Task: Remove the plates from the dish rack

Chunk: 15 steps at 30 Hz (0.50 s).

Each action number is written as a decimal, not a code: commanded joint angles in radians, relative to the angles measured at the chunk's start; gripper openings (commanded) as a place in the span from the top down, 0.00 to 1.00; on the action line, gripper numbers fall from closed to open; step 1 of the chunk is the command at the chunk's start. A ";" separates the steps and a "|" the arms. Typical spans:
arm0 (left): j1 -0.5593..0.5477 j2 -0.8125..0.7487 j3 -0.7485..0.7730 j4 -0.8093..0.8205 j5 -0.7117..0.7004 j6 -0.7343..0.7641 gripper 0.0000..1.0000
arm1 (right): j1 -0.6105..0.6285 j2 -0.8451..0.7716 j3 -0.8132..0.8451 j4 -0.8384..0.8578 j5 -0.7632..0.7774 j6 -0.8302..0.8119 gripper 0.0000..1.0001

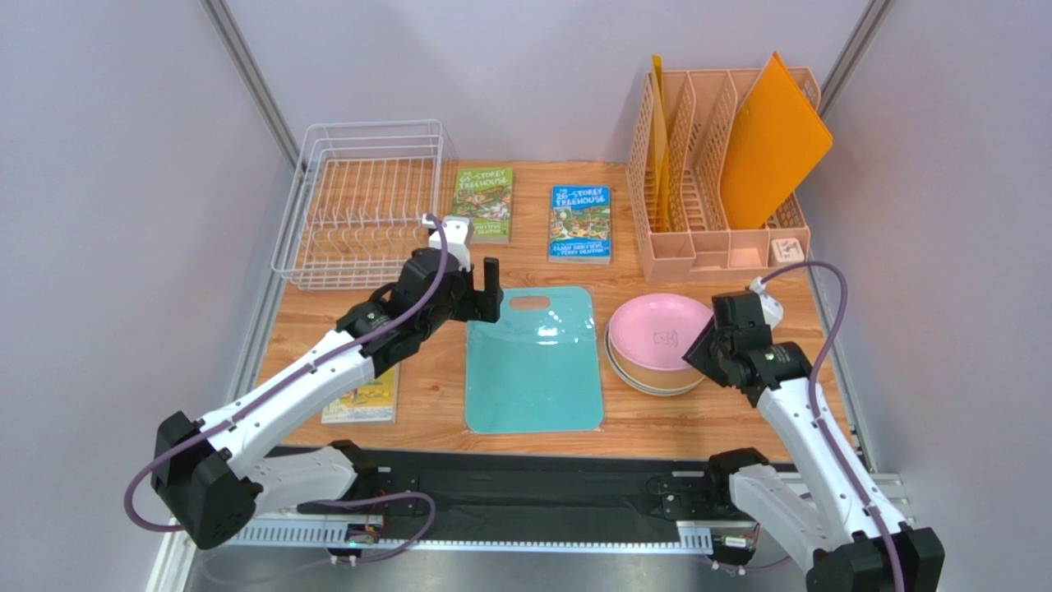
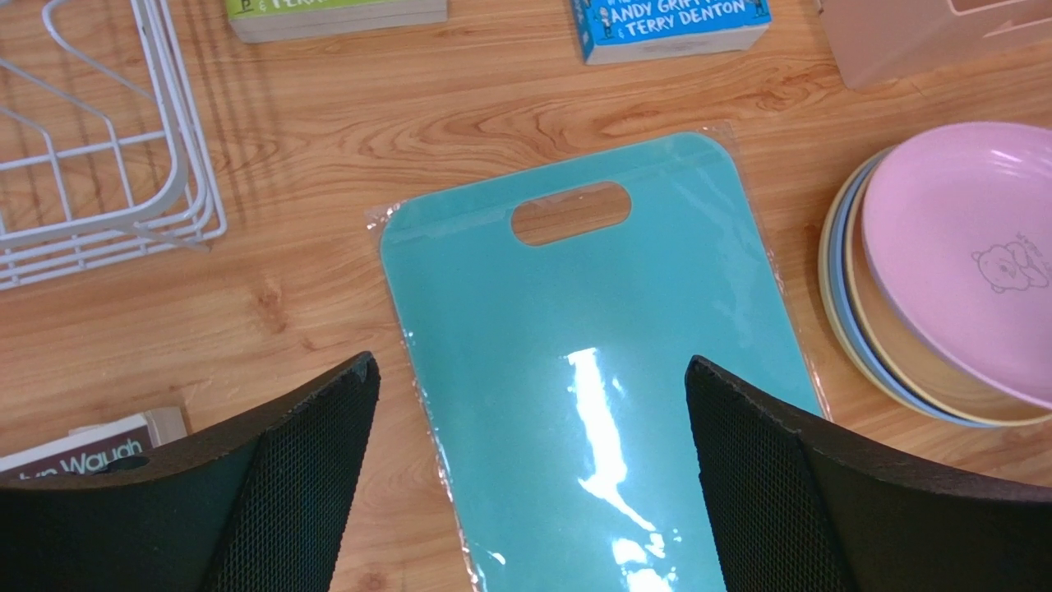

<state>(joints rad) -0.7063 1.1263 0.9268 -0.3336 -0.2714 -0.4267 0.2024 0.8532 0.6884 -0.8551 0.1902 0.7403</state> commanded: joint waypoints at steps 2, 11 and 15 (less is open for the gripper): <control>-0.002 0.013 0.004 -0.001 -0.014 0.019 0.02 | 0.000 -0.005 0.005 0.042 -0.017 0.001 0.51; -0.002 0.006 0.003 -0.018 -0.086 0.035 0.01 | -0.001 -0.028 0.048 -0.031 0.032 -0.010 0.29; -0.002 -0.008 0.004 -0.021 -0.095 0.043 0.01 | 0.000 -0.077 0.095 -0.048 0.095 -0.036 0.24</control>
<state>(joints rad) -0.7063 1.1412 0.9268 -0.3492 -0.3344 -0.4107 0.2024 0.8375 0.7029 -0.8906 0.2092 0.7322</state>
